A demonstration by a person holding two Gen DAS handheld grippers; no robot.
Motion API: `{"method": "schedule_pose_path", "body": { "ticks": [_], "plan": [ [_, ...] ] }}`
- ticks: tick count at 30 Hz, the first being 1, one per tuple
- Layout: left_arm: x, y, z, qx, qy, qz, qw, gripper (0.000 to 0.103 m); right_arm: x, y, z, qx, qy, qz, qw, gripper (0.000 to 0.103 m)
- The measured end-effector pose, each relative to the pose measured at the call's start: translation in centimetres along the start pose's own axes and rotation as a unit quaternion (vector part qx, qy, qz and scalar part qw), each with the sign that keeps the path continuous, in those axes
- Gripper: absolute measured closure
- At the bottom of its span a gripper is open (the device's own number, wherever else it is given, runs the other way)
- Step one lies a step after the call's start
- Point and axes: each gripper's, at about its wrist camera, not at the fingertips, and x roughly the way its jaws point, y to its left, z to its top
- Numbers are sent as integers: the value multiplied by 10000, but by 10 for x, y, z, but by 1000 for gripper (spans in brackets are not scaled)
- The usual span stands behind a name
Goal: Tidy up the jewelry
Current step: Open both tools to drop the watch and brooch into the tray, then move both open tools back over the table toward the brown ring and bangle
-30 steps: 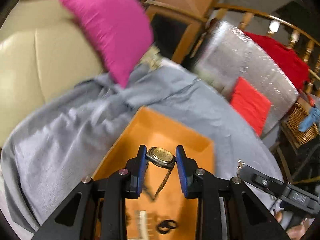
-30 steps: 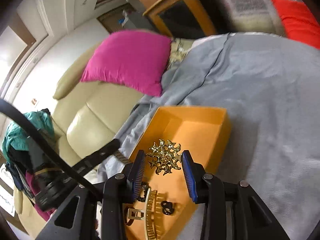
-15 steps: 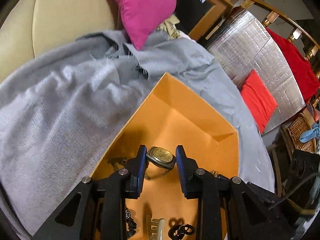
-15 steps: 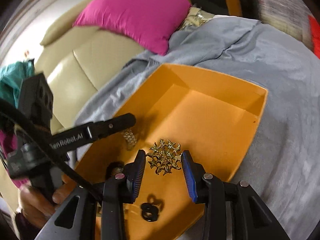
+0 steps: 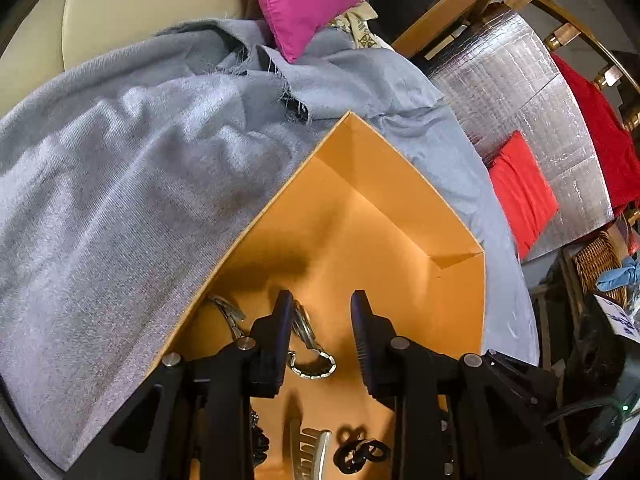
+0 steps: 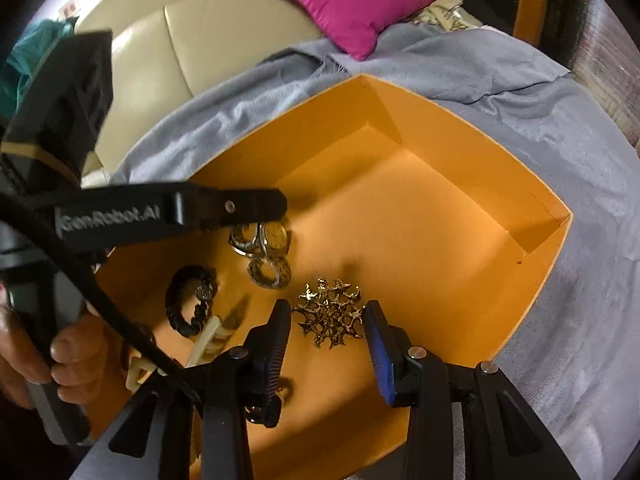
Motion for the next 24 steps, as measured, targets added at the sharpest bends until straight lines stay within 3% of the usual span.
{"method": "schedule_pose_path", "body": {
  "ticks": [3, 5, 8, 12, 16, 19, 24],
  "plan": [
    [-10, -4, 2, 30, -89, -95, 9999, 71, -4, -4, 0, 138, -5, 115, 9998, 50],
    [-20, -10, 2, 138, -198, -93, 9997, 67, -11, -10, -1, 343, -98, 205, 9992, 49],
    [-33, -18, 1, 284, -386, 4, 9989, 65, -34, -26, -8, 752, -500, 398, 9951, 49],
    [-49, -40, -2, 658, -702, 456, 9943, 61, -80, -52, -32, 1351, -1223, 544, 9817, 50],
    [-65, -65, -9, 931, -1106, 523, 9881, 48, -128, -83, -77, 1826, -1703, 278, 9679, 50],
    [-69, -100, -23, 1298, -1313, 501, 9815, 45, -164, -109, -126, 2247, -1937, 39, 9550, 50],
    [-53, -169, -61, 1993, -1282, 284, 9711, 34, -214, -147, -215, 2974, -2239, -370, 9274, 50]
  ]
}}
